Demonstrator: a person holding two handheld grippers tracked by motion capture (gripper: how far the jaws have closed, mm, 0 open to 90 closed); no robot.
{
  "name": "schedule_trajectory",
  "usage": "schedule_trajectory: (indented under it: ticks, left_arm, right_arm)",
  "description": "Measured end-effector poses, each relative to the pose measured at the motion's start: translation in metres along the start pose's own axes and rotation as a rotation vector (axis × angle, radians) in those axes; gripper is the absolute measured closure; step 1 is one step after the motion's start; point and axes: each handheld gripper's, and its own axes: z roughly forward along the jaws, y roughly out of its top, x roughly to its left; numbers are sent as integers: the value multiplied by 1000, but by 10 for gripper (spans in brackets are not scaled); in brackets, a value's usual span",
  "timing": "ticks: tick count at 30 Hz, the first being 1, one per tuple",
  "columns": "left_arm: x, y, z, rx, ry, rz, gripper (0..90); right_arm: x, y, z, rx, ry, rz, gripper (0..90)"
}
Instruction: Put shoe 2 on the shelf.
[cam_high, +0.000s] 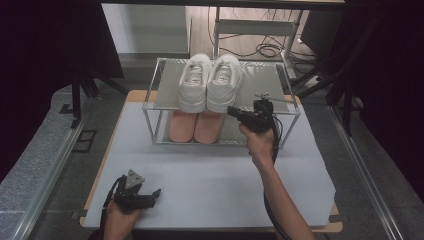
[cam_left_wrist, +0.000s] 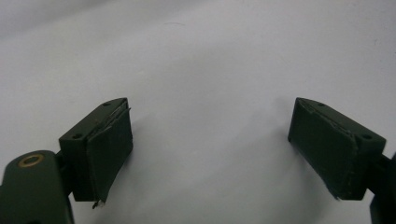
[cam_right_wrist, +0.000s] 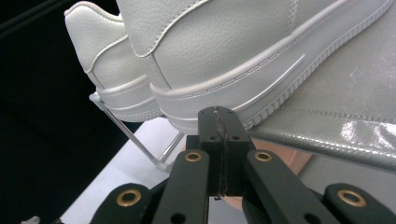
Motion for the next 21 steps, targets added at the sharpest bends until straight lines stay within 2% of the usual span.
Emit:
schedule_trajectory:
  ticks: [3, 5, 8, 13, 17, 19, 20, 21]
  left_arm:
    - [0, 0, 0, 0, 0, 0, 139]
    - [0, 0, 0, 0, 1, 2, 139]
    - [0, 0, 0, -1, 2, 3, 139]
    - [-1, 0, 0, -3, 6, 5, 140]
    - [-1, 0, 0, -3, 4, 6, 141]
    - [-1, 0, 0, -4, 6, 7, 141]
    - [-1, 0, -1, -4, 5, 7, 142]
    - [-1, 0, -1, -5, 6, 9, 142]
  right_arm:
    - [0, -1, 0, -2, 1, -11, 893]
    - [1, -1, -1, 1, -13, -30, 851]
    - [2, -3, -5, 27, -30, -60, 834]
    - [1, -7, -11, 40, -32, -78, 814]
    - [-1, -11, -20, 56, -38, -99, 765]
    - [-2, -13, -25, 62, -48, -118, 725]
    - [-3, -15, -30, 68, -54, -144, 675]
    - [-3, -15, -30, 68, -54, -144, 675]
